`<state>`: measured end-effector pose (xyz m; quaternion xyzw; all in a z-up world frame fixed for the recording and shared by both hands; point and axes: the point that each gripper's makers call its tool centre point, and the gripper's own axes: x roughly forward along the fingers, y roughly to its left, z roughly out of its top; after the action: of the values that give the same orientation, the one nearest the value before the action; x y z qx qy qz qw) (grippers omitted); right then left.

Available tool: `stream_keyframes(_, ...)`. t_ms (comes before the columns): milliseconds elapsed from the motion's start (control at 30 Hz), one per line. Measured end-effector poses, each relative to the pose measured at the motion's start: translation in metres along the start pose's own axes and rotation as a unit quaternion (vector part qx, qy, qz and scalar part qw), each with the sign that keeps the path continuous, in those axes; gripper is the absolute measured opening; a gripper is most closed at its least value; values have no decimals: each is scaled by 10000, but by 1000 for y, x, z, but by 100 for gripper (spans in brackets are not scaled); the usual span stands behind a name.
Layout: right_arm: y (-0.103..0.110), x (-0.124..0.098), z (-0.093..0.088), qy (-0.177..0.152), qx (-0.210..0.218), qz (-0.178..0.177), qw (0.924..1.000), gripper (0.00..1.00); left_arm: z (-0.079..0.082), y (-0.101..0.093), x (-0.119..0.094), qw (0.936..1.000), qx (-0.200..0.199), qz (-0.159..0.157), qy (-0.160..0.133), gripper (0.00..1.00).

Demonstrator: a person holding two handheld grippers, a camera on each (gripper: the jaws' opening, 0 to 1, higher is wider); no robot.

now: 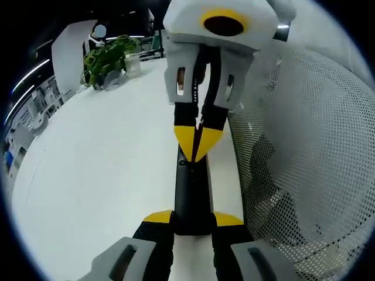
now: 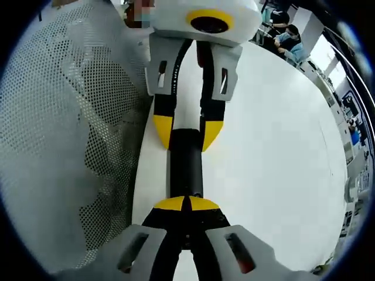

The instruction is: Press the specified remote control buttons in sequence, fully releasing each button before pressing the next.

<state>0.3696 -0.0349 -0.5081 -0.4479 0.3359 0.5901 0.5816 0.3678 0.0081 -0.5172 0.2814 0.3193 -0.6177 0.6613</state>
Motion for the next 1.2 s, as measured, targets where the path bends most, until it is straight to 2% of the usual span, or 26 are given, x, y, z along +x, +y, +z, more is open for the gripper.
stream_keyframes(100,-2,0,-1,17,40,-8,10000,0,0,0,0,10000,5,-4,-1,24)
stream_keyframes(167,-1,0,-2,71,415,73,9991,0,0,0,0,10000,6,-3,0,24)
stream_keyframes(267,-3,1,-2,194,716,303,9968,0,-1,1,1,10000,17,-6,16,24)
stream_keyframes(467,-5,3,-3,385,1377,706,9872,0,0,0,0,10000,1,-17,9,24)
stream_keyframes(633,-5,4,-4,500,1151,732,9894,0,0,0,0,10000,-3,-21,4,24)
stream_keyframes(733,-5,3,-4,478,1308,781,9872,0,0,0,0,10000,2,-20,5,24)
stream_keyframes(867,-3,2,-6,256,1215,875,9884,0,0,0,0,10000,5,-15,4,24)
stream_keyframes(1033,-3,1,-6,129,1357,1028,9853,0,0,-1,0,10000,17,-5,8,24)
stream_keyframes(1100,-4,1,-5,153,1266,965,9871,0,0,-1,0,10000,10,-5,2,24)
stream_keyframes(1200,-15,1,-6,189,1089,683,9915,0,0,-2,-1,10000,11,-4,-2,24)
